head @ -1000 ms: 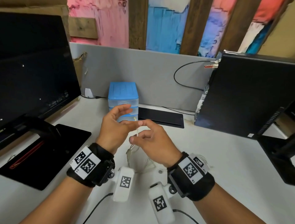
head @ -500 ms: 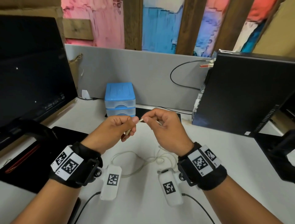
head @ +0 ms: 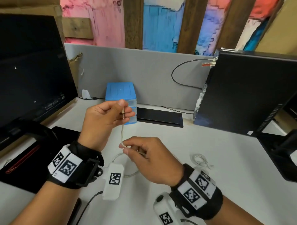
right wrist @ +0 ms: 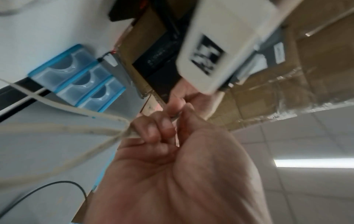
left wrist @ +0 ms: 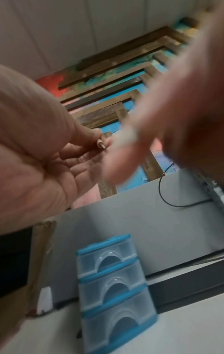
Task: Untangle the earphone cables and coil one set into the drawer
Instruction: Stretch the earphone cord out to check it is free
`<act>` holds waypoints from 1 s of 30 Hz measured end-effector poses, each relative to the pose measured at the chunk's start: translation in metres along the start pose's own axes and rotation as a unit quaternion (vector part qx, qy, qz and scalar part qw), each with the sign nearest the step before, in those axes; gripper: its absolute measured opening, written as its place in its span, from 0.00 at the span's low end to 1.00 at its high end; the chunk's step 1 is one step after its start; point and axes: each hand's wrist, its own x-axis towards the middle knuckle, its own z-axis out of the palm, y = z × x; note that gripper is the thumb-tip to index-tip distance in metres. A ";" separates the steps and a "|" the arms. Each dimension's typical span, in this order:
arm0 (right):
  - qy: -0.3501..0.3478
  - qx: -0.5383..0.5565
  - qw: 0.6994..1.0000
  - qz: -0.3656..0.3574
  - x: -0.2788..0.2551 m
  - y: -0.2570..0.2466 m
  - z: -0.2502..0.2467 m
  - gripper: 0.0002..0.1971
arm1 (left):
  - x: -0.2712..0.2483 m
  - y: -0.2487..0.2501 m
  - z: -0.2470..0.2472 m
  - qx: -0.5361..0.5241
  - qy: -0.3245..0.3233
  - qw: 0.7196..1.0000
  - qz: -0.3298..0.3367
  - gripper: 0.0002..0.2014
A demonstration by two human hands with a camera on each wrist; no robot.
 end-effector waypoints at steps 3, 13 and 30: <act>0.013 0.051 0.998 -0.036 0.001 -0.027 -0.016 0.08 | -0.003 -0.004 0.004 0.096 -0.018 0.993 0.071 0.06; 0.166 0.126 0.977 -0.042 0.022 -0.009 -0.060 0.06 | -0.027 0.020 0.019 0.051 -0.212 0.976 0.005 0.15; 0.153 0.049 0.987 -0.014 0.027 -0.002 -0.044 0.28 | -0.028 0.031 0.022 0.002 -0.131 0.991 -0.006 0.11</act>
